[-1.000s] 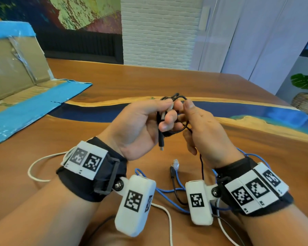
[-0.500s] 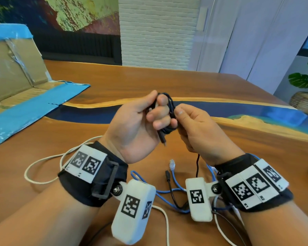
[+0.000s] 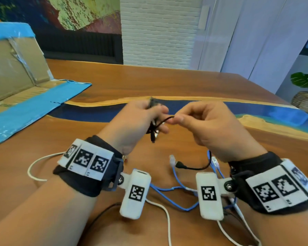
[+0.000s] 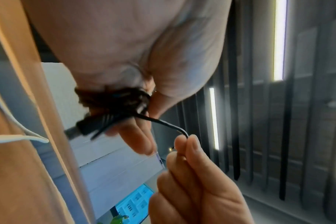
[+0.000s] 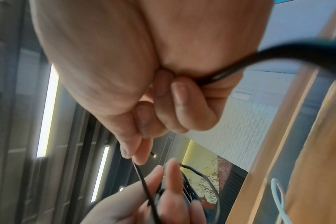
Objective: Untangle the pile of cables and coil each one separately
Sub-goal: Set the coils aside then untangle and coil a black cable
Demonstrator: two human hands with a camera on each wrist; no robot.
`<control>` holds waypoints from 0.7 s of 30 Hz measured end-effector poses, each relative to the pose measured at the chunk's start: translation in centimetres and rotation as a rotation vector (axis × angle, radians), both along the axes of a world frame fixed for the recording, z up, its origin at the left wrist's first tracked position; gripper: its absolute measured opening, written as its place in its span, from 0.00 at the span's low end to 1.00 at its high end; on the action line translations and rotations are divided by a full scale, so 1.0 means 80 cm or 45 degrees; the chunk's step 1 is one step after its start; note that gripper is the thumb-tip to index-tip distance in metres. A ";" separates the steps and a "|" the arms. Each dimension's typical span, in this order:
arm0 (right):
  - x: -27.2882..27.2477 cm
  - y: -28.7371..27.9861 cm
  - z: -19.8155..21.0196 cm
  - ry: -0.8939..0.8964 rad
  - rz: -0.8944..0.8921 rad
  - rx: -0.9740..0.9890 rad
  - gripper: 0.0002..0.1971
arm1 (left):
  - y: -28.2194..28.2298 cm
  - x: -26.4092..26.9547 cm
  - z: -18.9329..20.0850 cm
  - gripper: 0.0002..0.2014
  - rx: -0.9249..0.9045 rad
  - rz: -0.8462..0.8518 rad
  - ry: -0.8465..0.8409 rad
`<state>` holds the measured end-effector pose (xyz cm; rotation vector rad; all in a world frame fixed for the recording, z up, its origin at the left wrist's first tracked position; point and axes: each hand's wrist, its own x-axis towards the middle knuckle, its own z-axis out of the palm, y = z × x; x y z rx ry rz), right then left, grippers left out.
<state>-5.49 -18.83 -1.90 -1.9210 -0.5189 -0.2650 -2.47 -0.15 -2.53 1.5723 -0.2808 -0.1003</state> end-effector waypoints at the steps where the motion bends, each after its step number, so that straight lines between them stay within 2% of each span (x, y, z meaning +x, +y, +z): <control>1: 0.002 -0.005 0.001 -0.015 -0.006 0.066 0.08 | -0.003 -0.003 -0.001 0.13 0.111 -0.106 -0.008; 3: 0.008 -0.012 -0.001 -0.015 -0.010 0.158 0.06 | -0.006 -0.009 -0.003 0.19 0.205 -0.300 0.025; 6: 0.017 -0.020 -0.009 0.048 -0.049 0.248 0.04 | -0.003 -0.015 0.001 0.25 0.002 -0.485 0.164; 10: 0.021 -0.017 -0.013 0.008 -0.097 0.174 0.11 | -0.002 -0.015 0.004 0.23 -0.359 -0.472 0.265; 13: 0.022 -0.003 -0.019 0.033 -0.141 0.148 0.07 | -0.009 -0.014 0.001 0.23 -0.506 -0.453 0.340; 15: 0.022 0.006 -0.025 0.070 -0.152 0.194 0.04 | -0.013 -0.014 -0.001 0.24 -0.596 -0.441 0.384; 21: 0.017 0.028 -0.033 0.177 -0.108 0.452 0.07 | -0.017 -0.013 -0.007 0.23 -0.774 -0.458 0.435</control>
